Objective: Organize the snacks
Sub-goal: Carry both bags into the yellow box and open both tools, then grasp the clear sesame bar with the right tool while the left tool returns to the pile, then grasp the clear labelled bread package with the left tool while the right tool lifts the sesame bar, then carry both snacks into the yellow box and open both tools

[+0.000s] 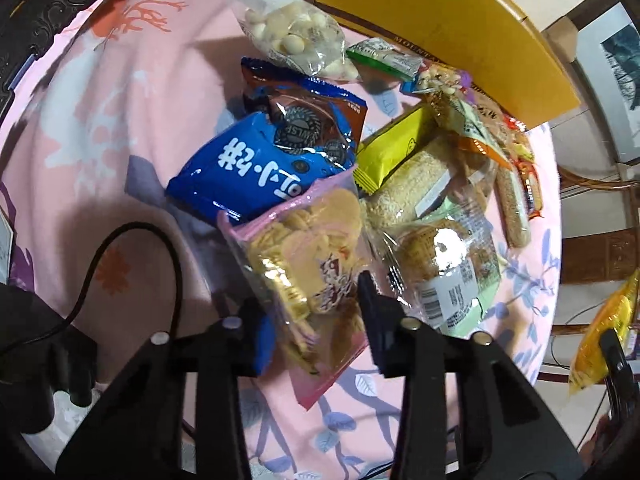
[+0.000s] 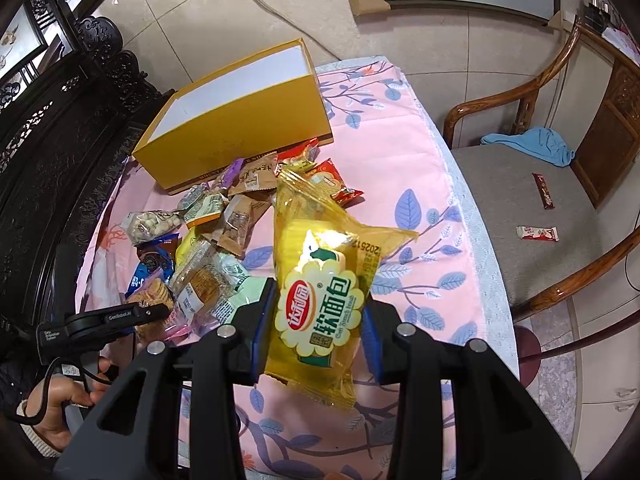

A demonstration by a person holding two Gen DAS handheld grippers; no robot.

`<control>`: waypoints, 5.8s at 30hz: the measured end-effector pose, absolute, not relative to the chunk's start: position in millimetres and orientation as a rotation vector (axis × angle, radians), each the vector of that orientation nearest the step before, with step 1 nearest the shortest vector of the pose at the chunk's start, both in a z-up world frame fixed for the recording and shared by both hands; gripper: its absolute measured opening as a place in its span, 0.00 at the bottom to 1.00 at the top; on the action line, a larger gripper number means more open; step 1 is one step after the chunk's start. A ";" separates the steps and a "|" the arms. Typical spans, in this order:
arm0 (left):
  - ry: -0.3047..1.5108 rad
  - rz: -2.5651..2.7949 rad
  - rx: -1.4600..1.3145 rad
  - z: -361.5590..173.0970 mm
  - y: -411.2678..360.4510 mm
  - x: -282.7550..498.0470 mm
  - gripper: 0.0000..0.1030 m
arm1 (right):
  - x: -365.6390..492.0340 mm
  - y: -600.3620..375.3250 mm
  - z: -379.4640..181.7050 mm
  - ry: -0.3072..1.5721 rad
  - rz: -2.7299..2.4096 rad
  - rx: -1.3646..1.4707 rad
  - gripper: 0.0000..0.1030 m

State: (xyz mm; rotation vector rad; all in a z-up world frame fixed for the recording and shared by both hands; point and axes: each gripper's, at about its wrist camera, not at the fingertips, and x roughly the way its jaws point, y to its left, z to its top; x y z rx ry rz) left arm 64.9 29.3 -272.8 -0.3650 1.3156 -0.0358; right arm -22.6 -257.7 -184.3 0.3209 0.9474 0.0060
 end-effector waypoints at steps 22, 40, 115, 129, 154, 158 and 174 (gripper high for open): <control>0.981 -0.231 -0.259 -142.1 28.7 59.6 0.30 | 6.8 -246.3 -138.6 0.820 0.103 0.294 0.37; 0.747 -0.310 -0.232 -42.2 -7.0 226.1 0.30 | 178.9 -244.0 -71.5 0.613 0.182 0.286 0.38; 1.057 0.007 -0.319 -169.7 86.8 67.2 0.92 | 123.3 -206.0 -279.1 1.097 0.262 -0.138 0.29; 1.087 -0.263 -0.016 -200.9 -3.0 79.0 0.92 | 56.8 -219.2 -219.1 0.994 0.239 0.096 0.29; 1.085 -0.694 0.340 -278.7 -101.8 89.0 0.55 | 13.6 -253.2 -219.1 1.007 0.144 0.216 0.29; 1.061 -0.698 0.284 -264.5 -93.5 83.7 0.55 | 13.1 -252.5 -208.8 0.978 0.153 0.219 0.29; 0.893 -0.633 0.157 -172.1 -46.5 76.6 0.55 | 30.0 -242.3 -164.6 0.873 0.187 0.221 0.29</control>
